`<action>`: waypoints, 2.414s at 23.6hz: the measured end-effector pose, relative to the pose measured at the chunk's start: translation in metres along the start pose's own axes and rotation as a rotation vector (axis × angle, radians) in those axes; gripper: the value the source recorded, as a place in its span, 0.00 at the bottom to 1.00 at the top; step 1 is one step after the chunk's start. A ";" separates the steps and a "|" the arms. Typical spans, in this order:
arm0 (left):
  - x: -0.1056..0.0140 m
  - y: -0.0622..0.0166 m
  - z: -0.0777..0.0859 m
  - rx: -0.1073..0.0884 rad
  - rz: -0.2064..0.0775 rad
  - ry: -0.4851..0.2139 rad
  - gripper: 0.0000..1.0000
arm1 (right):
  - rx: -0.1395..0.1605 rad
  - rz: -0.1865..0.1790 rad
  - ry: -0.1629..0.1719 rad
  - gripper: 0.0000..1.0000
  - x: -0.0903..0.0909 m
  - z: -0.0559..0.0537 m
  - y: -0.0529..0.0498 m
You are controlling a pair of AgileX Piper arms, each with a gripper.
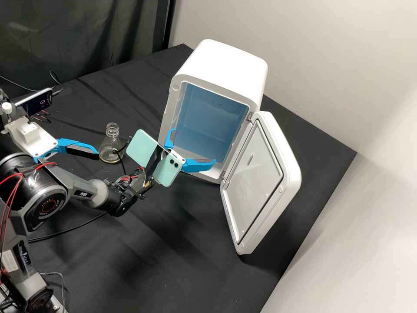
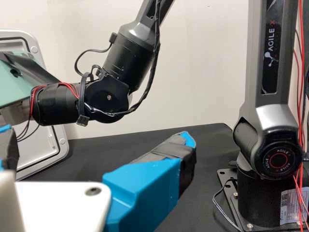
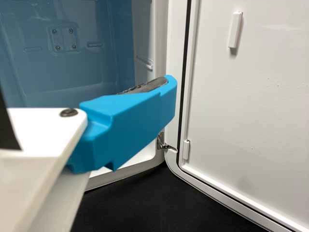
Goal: Place the flask in the incubator
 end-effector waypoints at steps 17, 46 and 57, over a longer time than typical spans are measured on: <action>-0.001 -0.0001 -0.003 0.006 -0.002 0.004 1.00 | 0.000 0.000 0.000 1.00 0.000 0.000 0.000; -0.052 -0.0166 -0.053 -0.021 -0.038 0.096 1.00 | 0.000 0.000 0.000 1.00 0.000 0.000 0.000; -0.070 -0.0278 -0.062 -0.008 -0.070 0.110 1.00 | 0.000 0.000 0.000 1.00 0.000 0.000 0.000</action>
